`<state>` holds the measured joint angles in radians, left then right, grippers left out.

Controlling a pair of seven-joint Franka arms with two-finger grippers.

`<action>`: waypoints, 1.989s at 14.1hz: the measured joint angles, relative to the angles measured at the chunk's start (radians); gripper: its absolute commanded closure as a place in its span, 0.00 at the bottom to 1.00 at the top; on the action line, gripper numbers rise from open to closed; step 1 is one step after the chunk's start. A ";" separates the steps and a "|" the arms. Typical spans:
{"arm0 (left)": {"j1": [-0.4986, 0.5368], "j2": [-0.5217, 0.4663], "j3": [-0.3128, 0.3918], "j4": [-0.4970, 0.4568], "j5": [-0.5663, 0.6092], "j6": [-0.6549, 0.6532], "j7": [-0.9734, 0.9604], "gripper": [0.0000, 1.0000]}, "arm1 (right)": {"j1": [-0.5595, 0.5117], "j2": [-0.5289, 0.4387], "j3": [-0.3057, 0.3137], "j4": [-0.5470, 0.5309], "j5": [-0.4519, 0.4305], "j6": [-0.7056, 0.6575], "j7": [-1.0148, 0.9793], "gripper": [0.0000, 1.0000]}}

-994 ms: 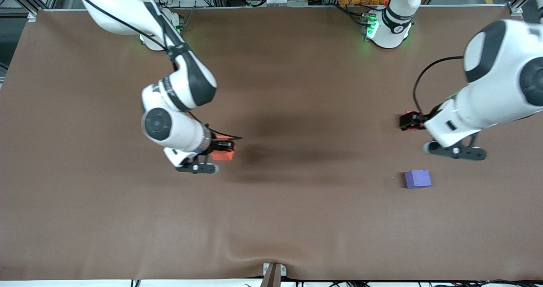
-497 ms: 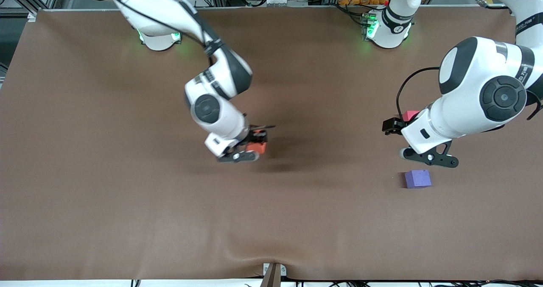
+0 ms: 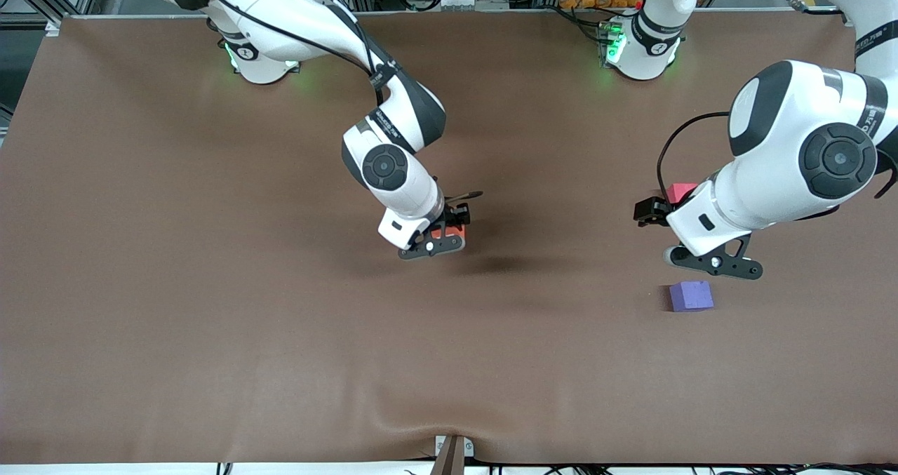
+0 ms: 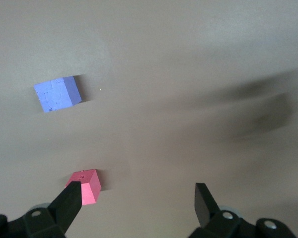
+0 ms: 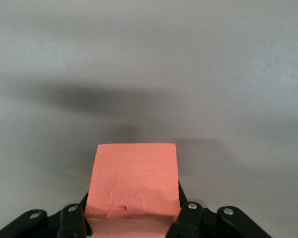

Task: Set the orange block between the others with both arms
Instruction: 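Carry the orange cube toward mid-table while the left gripper nears the pink cube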

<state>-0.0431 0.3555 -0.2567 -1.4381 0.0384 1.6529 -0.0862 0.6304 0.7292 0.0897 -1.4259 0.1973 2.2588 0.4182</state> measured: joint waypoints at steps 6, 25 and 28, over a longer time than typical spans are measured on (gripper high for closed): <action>0.009 -0.004 0.003 0.016 -0.016 0.010 0.000 0.00 | 0.041 0.078 0.000 0.055 -0.023 -0.002 -0.002 1.00; 0.083 -0.024 0.012 0.010 -0.041 0.014 0.007 0.00 | 0.082 0.126 -0.009 0.079 -0.205 -0.010 0.046 0.00; 0.069 0.017 0.007 0.004 -0.041 0.026 0.007 0.00 | 0.071 0.109 -0.017 0.099 -0.205 -0.044 0.065 0.00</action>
<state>0.0264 0.3724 -0.2493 -1.4344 -0.0029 1.6790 -0.0797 0.7014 0.8379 0.0724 -1.3273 -0.0075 2.2150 0.4832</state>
